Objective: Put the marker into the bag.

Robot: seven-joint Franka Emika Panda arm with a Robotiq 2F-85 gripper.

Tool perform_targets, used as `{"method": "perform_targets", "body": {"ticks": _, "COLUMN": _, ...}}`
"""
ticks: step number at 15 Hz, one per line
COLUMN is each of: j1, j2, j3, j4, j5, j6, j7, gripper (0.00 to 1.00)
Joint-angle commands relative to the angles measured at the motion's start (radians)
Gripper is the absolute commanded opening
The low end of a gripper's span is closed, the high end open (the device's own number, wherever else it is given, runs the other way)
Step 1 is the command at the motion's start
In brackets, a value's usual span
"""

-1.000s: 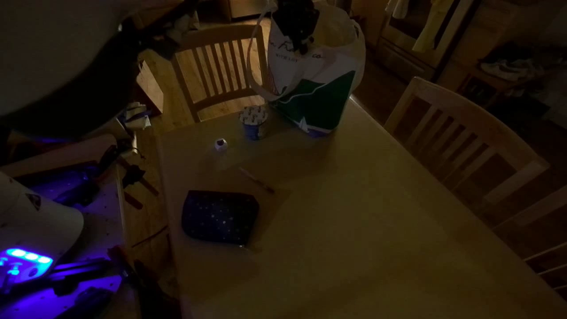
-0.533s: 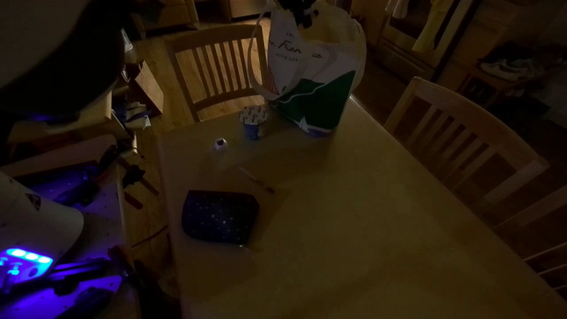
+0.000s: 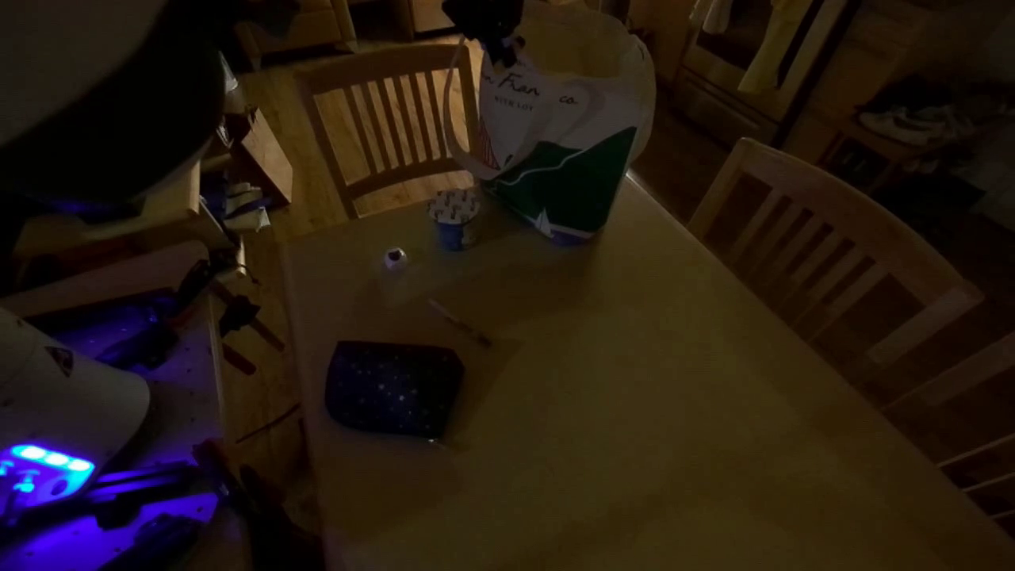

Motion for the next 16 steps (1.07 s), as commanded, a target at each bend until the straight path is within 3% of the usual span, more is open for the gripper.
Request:
{"method": "perform_targets", "body": {"ticks": 1, "j1": -0.022, "j2": -0.127, "j3": -0.085, "j4": -0.046, "j5": 0.025, "j6": 0.156, "j7": 0.000, "gripper": 0.07}}
{"method": "perform_targets", "body": {"ticks": 2, "j1": -0.012, "j2": -0.024, "j3": -0.031, "j4": -0.045, "j5": -0.090, "j6": 0.102, "j7": 0.000, "gripper": 0.08}}
{"method": "perform_targets", "body": {"ticks": 3, "j1": -0.016, "j2": -0.176, "j3": -0.132, "j4": -0.044, "j5": 0.002, "j6": 0.231, "j7": 0.000, "gripper": 0.08}}
{"method": "perform_targets", "body": {"ticks": 10, "j1": 0.027, "j2": -0.434, "j3": -0.340, "j4": 0.030, "j5": 0.072, "j6": 0.481, "j7": 0.000, "gripper": 0.07}}
{"method": "perform_targets", "body": {"ticks": 11, "j1": 0.007, "j2": -0.329, "j3": -0.257, "j4": 0.043, "j5": -0.033, "j6": 0.385, "j7": 0.000, "gripper": 0.07}}
{"method": "perform_targets", "body": {"ticks": 12, "j1": 0.011, "j2": -0.353, "j3": -0.276, "j4": 0.049, "j5": -0.034, "j6": 0.390, "j7": 0.000, "gripper": 0.07}}
{"method": "perform_targets", "body": {"ticks": 13, "j1": 0.046, "j2": -0.489, "j3": -0.404, "j4": 0.049, "j5": 0.095, "j6": 0.511, "j7": 0.000, "gripper": 0.07}}
{"method": "perform_targets", "body": {"ticks": 14, "j1": 0.010, "j2": -0.334, "j3": -0.285, "j4": 0.051, "j5": -0.010, "j6": 0.402, "j7": 0.000, "gripper": 0.07}}
{"method": "perform_targets", "body": {"ticks": 16, "j1": 0.002, "j2": -0.301, "j3": -0.296, "j4": 0.041, "j5": 0.005, "j6": 0.426, "j7": 0.000, "gripper": 0.07}}
